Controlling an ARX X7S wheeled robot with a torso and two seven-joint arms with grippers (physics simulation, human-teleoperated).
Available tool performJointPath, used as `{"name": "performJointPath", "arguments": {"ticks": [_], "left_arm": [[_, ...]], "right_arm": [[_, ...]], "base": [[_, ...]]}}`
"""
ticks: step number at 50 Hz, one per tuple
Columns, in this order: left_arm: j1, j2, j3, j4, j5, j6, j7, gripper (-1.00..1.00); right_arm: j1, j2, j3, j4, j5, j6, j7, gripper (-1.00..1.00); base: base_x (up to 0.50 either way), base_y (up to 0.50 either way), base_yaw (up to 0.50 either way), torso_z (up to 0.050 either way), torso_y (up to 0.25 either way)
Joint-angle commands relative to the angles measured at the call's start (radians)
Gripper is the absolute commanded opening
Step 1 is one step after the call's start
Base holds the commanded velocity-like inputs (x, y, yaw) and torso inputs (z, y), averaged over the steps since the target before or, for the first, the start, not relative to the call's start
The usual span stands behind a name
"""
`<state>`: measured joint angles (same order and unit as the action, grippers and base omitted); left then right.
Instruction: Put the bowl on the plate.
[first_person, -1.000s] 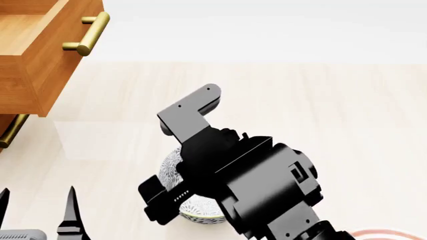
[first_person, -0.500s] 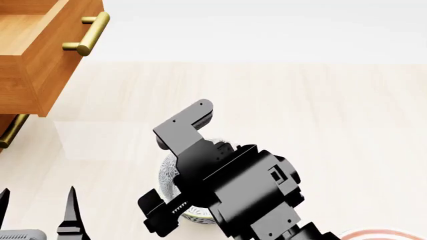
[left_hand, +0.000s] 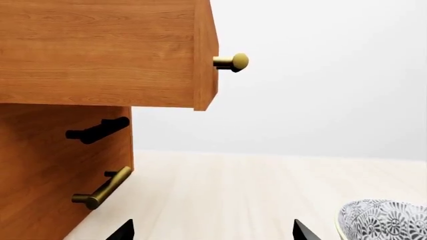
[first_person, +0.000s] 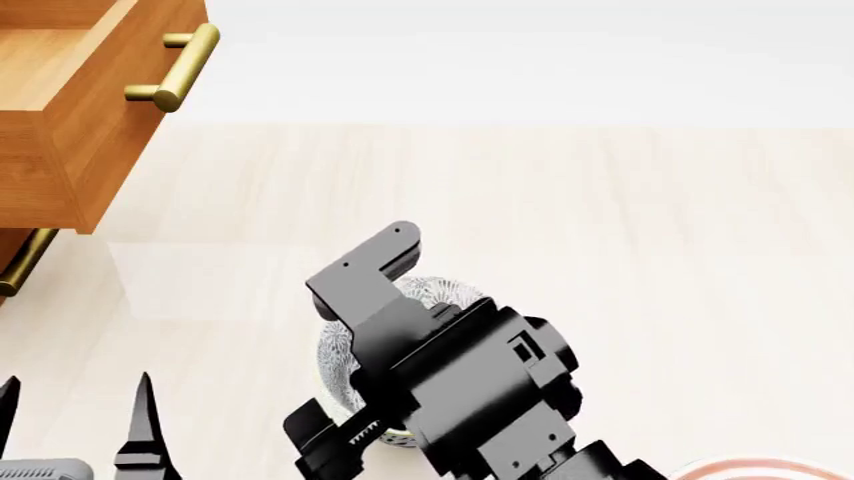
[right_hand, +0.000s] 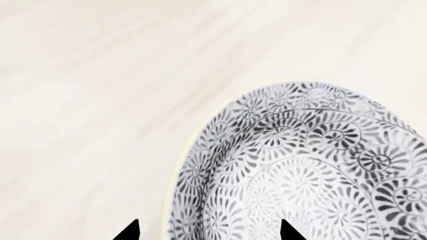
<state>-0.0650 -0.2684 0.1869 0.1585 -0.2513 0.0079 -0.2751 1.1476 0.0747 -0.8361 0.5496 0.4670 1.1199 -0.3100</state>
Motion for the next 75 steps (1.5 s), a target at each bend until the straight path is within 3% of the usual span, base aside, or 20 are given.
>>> {"name": "performJointPath", "arguments": {"ticks": [1, 13, 28, 41, 71, 72, 75], "left_arm": [[-0.003, -0.003, 0.005, -0.001, -0.003, 0.000, -0.004, 1.00], [0.000, -0.006, 0.008, -0.002, -0.008, 0.005, -0.006, 1.00], [0.006, -0.013, 0.009, 0.011, -0.012, 0.004, -0.016, 1.00], [0.002, -0.016, 0.012, 0.011, -0.018, 0.003, -0.020, 1.00], [0.001, -0.025, 0.019, 0.015, -0.026, 0.003, -0.031, 1.00], [0.002, -0.025, 0.018, 0.014, -0.025, 0.005, -0.031, 1.00], [0.003, -0.025, 0.019, 0.010, -0.024, 0.009, -0.031, 1.00]], "right_arm": [[0.046, -0.028, -0.045, 0.084, -0.006, 0.002, -0.037, 1.00], [0.105, -0.072, -0.142, 0.173, 0.013, -0.010, -0.055, 1.00], [0.203, -0.074, -0.464, 0.280, 0.368, -0.147, 0.054, 1.00], [0.231, -0.074, -0.629, 0.333, 0.529, -0.236, 0.062, 1.00], [0.231, -0.075, -0.693, 0.370, 0.576, -0.278, 0.058, 1.00], [0.231, -0.075, -0.693, 0.367, 0.576, -0.278, 0.058, -1.00], [0.232, -0.075, -0.692, 0.365, 0.575, -0.280, 0.062, -1.00]], "base": [[0.00, 0.00, 0.00, 0.000, 0.000], [0.00, 0.00, 0.00, 0.000, 0.000], [0.00, 0.00, 0.00, 0.000, 0.000], [0.00, 0.00, 0.00, 0.000, 0.000], [0.00, 0.00, 0.00, 0.000, 0.000], [0.00, 0.00, 0.00, 0.000, 0.000], [0.00, 0.00, 0.00, 0.000, 0.000]]}}
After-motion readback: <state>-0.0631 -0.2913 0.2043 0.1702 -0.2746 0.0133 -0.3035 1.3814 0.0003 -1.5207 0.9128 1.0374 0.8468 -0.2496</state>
